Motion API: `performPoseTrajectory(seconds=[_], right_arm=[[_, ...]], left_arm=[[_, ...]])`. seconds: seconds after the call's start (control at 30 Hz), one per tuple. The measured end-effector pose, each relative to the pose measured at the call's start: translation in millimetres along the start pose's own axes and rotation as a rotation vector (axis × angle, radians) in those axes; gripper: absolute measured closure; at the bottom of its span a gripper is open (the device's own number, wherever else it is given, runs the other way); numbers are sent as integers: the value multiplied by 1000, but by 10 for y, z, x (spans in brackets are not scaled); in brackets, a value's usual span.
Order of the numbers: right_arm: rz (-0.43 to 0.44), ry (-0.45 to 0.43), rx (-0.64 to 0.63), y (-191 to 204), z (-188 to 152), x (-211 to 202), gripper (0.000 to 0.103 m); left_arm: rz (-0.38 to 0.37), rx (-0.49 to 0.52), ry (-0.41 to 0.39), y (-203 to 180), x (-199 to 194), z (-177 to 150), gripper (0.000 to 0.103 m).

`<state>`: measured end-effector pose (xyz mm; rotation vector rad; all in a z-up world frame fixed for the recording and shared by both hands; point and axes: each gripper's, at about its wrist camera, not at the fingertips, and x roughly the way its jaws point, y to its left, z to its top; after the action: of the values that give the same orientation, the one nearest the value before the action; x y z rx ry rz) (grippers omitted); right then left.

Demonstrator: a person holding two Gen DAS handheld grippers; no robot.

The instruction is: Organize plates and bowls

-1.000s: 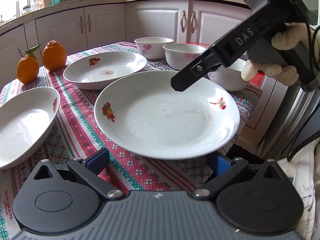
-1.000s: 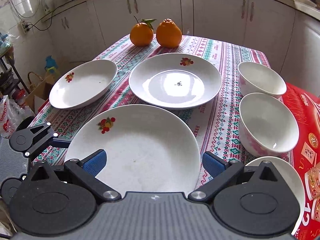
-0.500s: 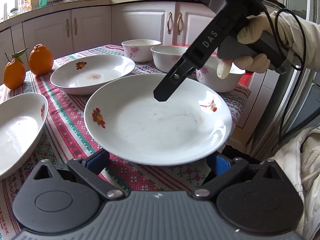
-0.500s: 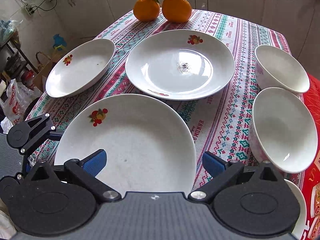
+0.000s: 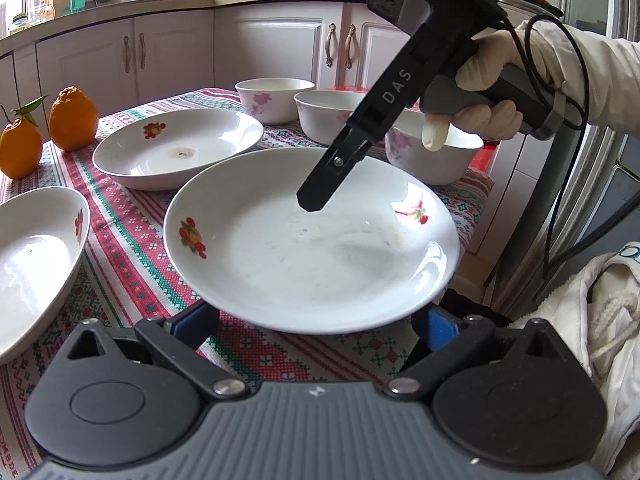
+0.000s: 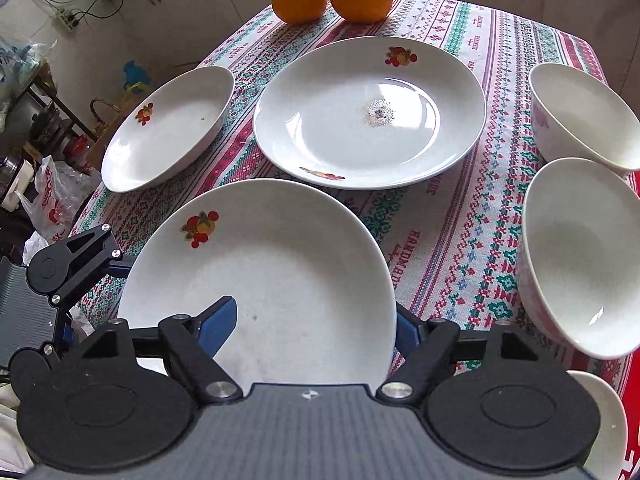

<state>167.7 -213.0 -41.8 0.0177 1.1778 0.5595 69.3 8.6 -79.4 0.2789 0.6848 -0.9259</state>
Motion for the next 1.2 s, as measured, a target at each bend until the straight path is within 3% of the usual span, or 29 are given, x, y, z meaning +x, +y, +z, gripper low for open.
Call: performPoseTrajectory(seconds=[0.47, 1.2], right_arm=[[123, 3, 112, -208, 90, -27, 20], [127, -21, 29, 164, 335, 27, 20]], left_arm=[[-1, 11, 8, -2, 2, 19, 2], [55, -40, -4, 87, -330, -7, 2]])
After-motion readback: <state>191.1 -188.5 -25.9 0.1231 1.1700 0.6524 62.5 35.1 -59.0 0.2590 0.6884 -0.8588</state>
